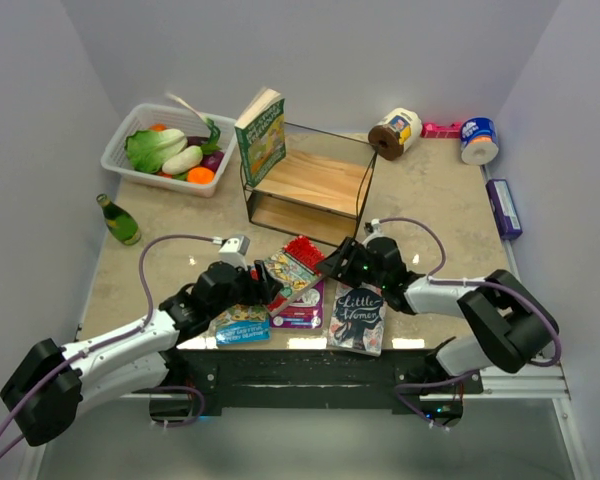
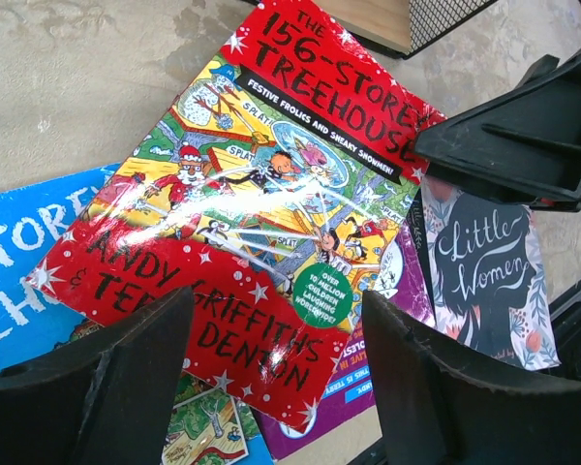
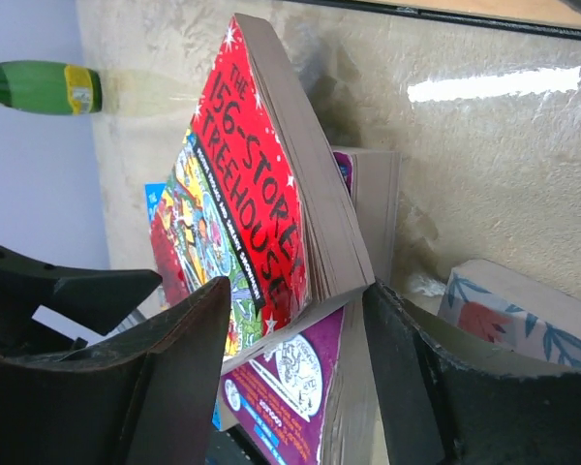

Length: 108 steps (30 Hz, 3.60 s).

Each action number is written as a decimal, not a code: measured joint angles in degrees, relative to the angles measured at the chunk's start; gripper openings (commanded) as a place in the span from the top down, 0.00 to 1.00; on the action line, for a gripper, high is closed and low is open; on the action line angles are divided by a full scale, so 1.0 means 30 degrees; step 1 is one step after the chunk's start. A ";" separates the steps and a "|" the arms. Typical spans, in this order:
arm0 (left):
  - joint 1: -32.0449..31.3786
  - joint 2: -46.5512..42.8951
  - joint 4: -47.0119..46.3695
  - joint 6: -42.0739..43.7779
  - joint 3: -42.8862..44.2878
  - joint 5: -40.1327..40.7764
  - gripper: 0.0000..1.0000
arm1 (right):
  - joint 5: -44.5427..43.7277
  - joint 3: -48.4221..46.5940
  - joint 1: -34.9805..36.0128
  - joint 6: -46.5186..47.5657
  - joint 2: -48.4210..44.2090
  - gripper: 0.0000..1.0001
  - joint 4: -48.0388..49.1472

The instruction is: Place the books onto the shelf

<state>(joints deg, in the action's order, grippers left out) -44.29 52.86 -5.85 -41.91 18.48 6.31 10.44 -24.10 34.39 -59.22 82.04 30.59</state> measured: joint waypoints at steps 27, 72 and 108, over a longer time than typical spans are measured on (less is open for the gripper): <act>-0.0007 -0.6907 0.6404 0.1909 0.5158 0.3424 0.00 | 0.2892 -0.6127 0.0000 0.5515 -0.7796 1.00 -1.0768; 1.0309 0.0342 -2.2884 -1.6058 0.1712 -2.3030 0.00 | 1.0863 -1.4724 0.0029 0.7490 -1.1016 1.00 -1.9336; 0.7373 0.3140 -2.2403 -1.3879 0.4867 -2.5274 1.00 | 1.0032 -1.6538 0.0036 0.9428 -0.7628 0.37 -1.9679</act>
<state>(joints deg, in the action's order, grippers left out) -22.17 62.28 -73.06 -83.55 33.08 -69.52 40.53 -73.71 34.50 -30.94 59.16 -28.45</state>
